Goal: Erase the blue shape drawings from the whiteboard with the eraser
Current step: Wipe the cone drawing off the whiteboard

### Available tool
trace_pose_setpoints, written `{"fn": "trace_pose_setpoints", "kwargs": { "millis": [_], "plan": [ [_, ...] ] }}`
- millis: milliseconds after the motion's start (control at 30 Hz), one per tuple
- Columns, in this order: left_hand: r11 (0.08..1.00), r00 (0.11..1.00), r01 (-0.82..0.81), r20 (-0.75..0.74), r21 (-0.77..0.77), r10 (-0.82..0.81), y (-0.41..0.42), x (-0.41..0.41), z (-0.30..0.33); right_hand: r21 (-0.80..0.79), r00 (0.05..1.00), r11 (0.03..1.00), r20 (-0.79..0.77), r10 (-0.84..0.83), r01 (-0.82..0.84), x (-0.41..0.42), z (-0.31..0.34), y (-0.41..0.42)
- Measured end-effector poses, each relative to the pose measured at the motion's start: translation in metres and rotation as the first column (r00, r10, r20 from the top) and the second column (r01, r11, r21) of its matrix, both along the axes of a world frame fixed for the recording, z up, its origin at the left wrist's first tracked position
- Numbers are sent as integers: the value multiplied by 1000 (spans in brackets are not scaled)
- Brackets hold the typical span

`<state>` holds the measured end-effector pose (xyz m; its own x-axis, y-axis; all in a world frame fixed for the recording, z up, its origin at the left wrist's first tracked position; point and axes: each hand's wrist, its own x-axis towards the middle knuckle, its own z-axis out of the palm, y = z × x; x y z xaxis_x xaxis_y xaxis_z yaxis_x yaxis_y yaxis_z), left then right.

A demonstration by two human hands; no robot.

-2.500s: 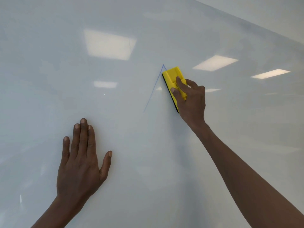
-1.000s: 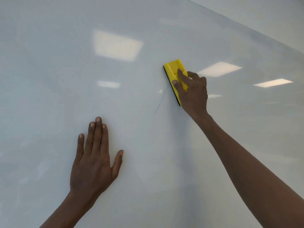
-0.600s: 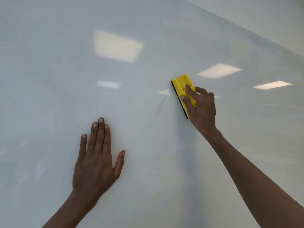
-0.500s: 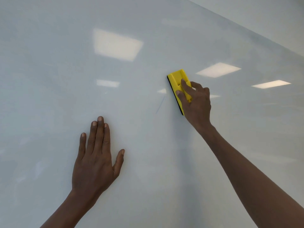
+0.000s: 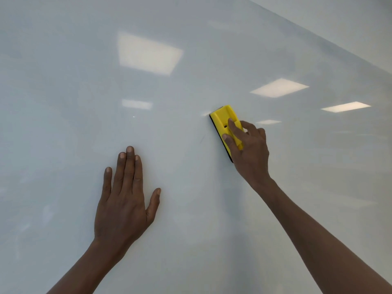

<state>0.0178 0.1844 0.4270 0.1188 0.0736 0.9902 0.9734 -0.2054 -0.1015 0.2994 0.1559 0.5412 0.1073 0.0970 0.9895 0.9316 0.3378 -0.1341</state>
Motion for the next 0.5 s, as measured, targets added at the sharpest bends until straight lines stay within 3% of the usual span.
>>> {"fn": "trace_pose_setpoints", "kwargs": {
  "millis": [300, 367, 500],
  "plan": [
    [1000, 1000, 6, 1, -3, -6, -1, 0, 0, 48, 960, 999, 278, -19, 6, -34, -62, -6],
    [1000, 1000, 8, -1, -5, -8, -2, 0, -1, 34, 963, 999, 269, -36, 28, -21, -67, -7],
    [1000, 1000, 14, -5, -1, -14, -1, 0, -1, -14, 996, 999, 79, -35, 37, -2, -42, -7]
  ]
}}
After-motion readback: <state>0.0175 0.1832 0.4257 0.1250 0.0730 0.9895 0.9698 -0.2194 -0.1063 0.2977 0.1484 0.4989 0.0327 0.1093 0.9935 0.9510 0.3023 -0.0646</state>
